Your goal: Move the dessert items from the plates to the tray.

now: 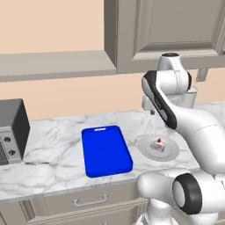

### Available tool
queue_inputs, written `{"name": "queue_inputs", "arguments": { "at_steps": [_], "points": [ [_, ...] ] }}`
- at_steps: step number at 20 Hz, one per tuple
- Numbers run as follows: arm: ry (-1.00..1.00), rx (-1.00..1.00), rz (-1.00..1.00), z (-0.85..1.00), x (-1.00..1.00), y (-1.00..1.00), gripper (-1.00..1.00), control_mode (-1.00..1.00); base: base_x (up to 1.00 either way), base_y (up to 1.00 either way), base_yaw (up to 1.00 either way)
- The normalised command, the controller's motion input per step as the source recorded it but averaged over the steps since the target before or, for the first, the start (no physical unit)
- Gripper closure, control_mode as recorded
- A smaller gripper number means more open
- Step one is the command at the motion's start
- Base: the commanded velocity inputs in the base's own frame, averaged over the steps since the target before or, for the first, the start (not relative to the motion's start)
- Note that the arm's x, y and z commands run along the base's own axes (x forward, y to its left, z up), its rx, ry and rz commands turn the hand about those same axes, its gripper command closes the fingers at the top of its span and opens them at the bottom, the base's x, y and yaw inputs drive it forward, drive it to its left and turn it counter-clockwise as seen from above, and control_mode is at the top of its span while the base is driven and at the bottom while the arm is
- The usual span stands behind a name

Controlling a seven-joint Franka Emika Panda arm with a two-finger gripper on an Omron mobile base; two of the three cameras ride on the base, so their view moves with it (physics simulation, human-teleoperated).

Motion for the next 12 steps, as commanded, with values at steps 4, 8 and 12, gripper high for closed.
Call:
{"name": "queue_inputs", "arguments": {
  "at_steps": [4, 8, 12],
  "points": [
    [0.0, 0.0, 0.05, -0.65, -0.15, -0.08, -1.0, -1.0, 0.0, 0.0, 0.0],
    [-0.08, 0.01, 0.05, -0.68, 0.0, 0.0, -1.0, -1.0, 0.0, 0.0, 0.0],
    [-0.06, 0.0, 0.04, -0.55, 0.06, -0.02, -1.0, -1.0, 0.0, 0.0, 0.0]
  ]
}}
